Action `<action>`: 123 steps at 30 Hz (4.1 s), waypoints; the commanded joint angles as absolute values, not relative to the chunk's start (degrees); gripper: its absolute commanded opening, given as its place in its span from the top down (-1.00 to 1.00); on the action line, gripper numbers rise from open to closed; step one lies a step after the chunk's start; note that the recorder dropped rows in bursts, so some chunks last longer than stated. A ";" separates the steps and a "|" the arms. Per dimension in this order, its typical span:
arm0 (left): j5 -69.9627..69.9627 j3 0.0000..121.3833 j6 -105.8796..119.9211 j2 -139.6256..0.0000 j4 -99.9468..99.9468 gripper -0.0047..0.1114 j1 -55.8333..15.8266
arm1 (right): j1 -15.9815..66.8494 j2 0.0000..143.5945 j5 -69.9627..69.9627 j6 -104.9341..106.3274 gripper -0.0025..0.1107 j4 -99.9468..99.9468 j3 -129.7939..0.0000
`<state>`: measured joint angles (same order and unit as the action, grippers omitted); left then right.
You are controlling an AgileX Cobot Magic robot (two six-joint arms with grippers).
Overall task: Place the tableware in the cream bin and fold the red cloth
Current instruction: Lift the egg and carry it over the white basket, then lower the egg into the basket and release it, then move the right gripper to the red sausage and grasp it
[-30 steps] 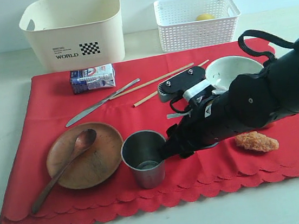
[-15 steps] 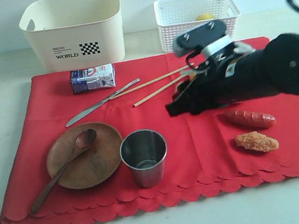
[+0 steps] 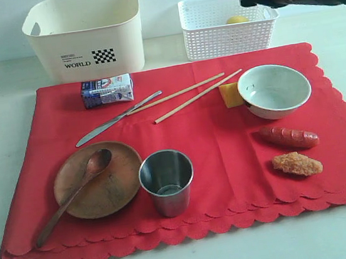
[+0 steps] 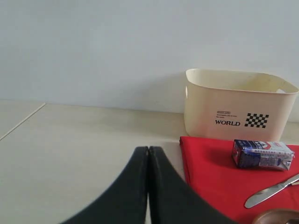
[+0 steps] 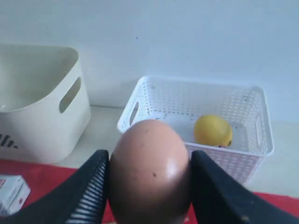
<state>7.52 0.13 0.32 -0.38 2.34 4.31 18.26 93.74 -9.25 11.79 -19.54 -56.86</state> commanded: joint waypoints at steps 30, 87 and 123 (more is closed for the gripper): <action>7.34 0.00 0.33 0.00 2.32 0.88 3.93 | 9.36 131.34 15.31 10.28 0.56 -18.87 -103.18; 7.34 0.00 0.33 0.00 2.32 0.88 3.93 | 9.36 117.98 38.37 9.84 0.20 -10.72 -103.18; 7.34 0.00 0.33 0.00 2.32 0.88 3.93 | 9.36 70.75 27.03 33.31 0.96 -42.49 -39.49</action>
